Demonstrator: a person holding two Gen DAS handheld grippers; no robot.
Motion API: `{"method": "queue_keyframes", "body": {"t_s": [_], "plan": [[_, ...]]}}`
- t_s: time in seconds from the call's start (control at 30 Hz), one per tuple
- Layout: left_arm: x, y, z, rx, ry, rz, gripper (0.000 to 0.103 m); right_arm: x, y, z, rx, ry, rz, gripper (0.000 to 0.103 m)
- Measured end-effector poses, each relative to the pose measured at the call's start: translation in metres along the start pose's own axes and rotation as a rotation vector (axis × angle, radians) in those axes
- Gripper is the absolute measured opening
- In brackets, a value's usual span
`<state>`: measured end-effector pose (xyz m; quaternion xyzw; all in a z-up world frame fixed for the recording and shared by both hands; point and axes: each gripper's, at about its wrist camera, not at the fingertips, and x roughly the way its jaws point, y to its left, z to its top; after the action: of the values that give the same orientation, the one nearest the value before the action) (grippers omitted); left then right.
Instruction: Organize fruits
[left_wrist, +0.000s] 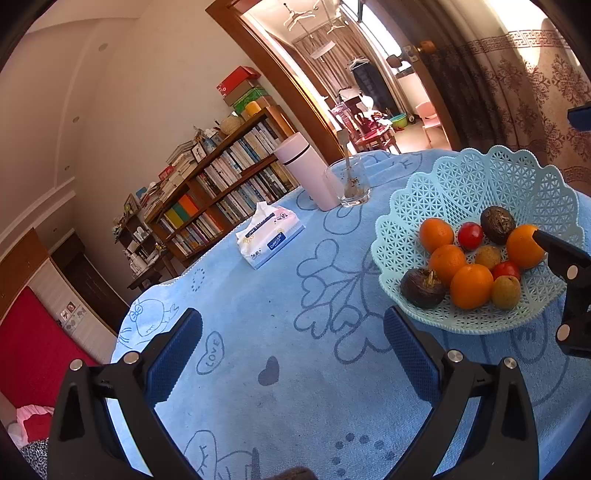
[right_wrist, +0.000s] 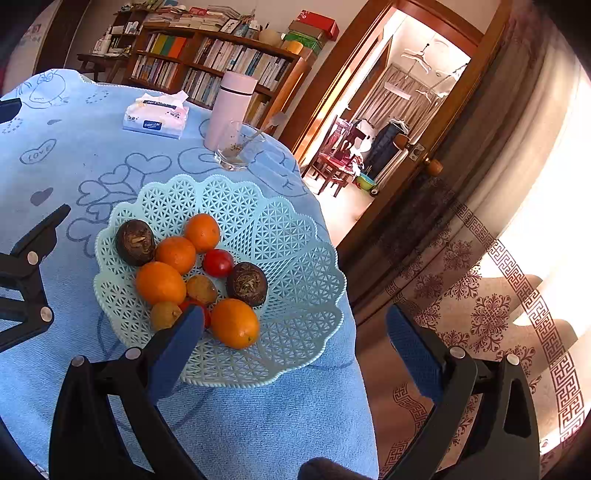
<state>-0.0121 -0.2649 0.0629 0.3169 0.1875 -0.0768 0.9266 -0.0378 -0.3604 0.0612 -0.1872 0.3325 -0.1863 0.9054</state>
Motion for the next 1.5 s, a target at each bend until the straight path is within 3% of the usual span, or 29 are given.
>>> {"method": "queue_keyframes", "body": {"t_s": [0.4, 0.67, 0.87, 1.07, 1.17, 1.3, 1.5], "plan": [[-0.002, -0.004, 0.001, 0.012, -0.010, -0.026, 0.098, 0.002, -0.002, 0.000, 0.011, 0.004, -0.004, 0.100], [0.006, 0.007, -0.005, -0.028, 0.037, -0.024, 0.098, -0.003, -0.005, 0.003, 0.055, -0.003, 0.018, 0.100], [0.026, 0.053, -0.038, -0.175, 0.184, -0.051, 0.098, -0.015, 0.016, 0.013, 0.136, -0.010, 0.188, 0.100], [0.045, 0.126, -0.108, -0.396, 0.386, -0.055, 0.098, -0.041, 0.071, 0.020, 0.155, 0.005, 0.436, 0.100], [0.047, 0.147, -0.142, -0.449, 0.445, -0.044, 0.098, -0.043, 0.099, 0.019, 0.175, 0.065, 0.536, 0.100], [0.047, 0.159, -0.172, -0.482, 0.492, -0.050, 0.098, -0.033, 0.130, 0.019, 0.179, 0.142, 0.543, 0.100], [0.054, 0.170, -0.188, -0.601, 0.536, -0.133, 0.098, -0.002, 0.164, 0.032, 0.244, 0.261, 0.580, 0.100]]}}
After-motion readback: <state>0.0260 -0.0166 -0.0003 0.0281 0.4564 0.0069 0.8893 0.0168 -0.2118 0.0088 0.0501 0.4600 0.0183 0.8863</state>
